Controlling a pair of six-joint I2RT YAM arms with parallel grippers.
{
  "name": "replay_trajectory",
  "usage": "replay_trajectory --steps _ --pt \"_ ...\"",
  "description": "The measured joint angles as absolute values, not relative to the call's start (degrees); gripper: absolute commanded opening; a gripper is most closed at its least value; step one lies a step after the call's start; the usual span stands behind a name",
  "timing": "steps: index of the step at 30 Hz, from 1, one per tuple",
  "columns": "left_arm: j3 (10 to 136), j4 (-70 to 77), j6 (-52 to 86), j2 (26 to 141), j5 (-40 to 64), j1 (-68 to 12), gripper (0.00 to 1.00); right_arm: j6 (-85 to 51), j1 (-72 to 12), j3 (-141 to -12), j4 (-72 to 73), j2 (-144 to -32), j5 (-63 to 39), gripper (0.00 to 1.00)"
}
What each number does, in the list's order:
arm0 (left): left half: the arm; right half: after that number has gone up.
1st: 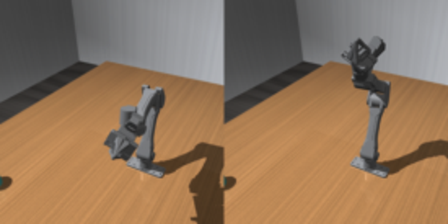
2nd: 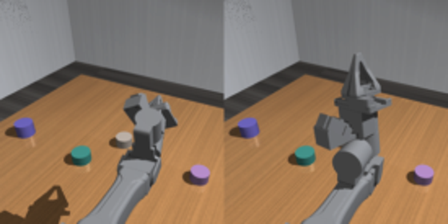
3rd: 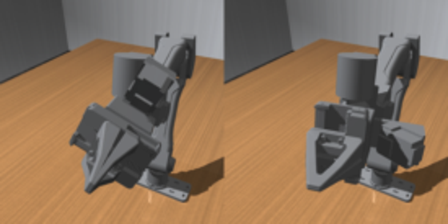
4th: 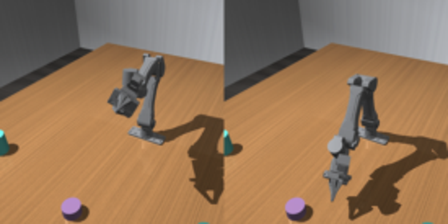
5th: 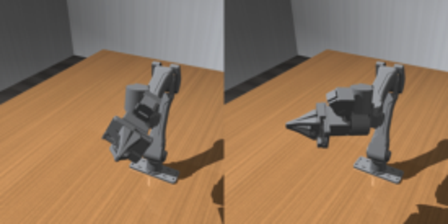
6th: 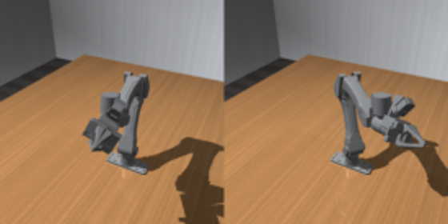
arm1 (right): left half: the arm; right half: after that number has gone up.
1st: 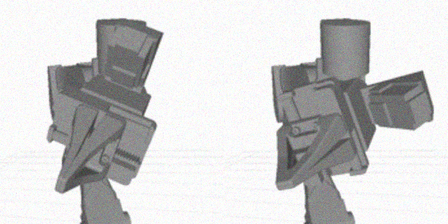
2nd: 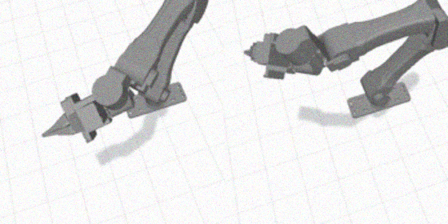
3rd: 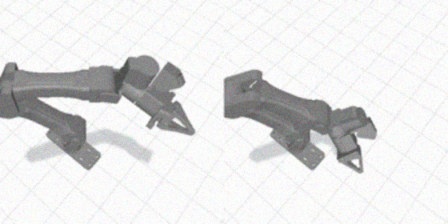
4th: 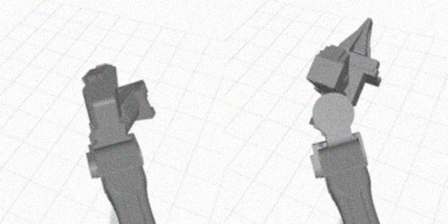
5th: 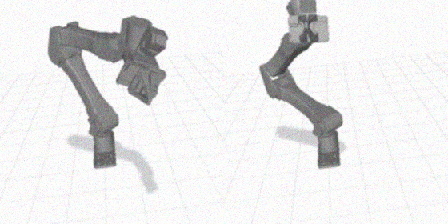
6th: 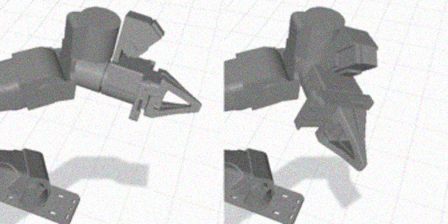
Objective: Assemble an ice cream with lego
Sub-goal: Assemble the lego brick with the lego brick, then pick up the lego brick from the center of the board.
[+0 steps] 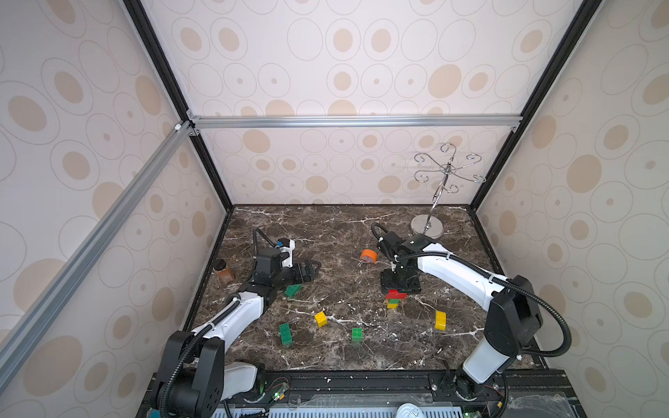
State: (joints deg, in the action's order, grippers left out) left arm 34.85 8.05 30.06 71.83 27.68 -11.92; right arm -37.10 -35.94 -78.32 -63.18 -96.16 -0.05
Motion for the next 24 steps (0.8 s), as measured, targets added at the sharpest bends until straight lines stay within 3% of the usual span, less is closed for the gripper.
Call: replay_trajectory --steps 9,20,24 --pt "34.9 7.7 29.9 70.9 27.6 -11.9 1.0 -37.1 -35.9 -78.3 -65.0 -94.4 0.2 0.87" --pt "35.3 6.8 29.5 70.8 26.4 -11.9 1.0 -38.0 -35.2 -78.2 -72.8 -80.2 3.1 0.89" --pt "35.7 6.7 29.5 70.8 26.4 -11.9 1.0 -38.3 -30.8 -74.1 -73.6 -75.0 4.6 0.89"
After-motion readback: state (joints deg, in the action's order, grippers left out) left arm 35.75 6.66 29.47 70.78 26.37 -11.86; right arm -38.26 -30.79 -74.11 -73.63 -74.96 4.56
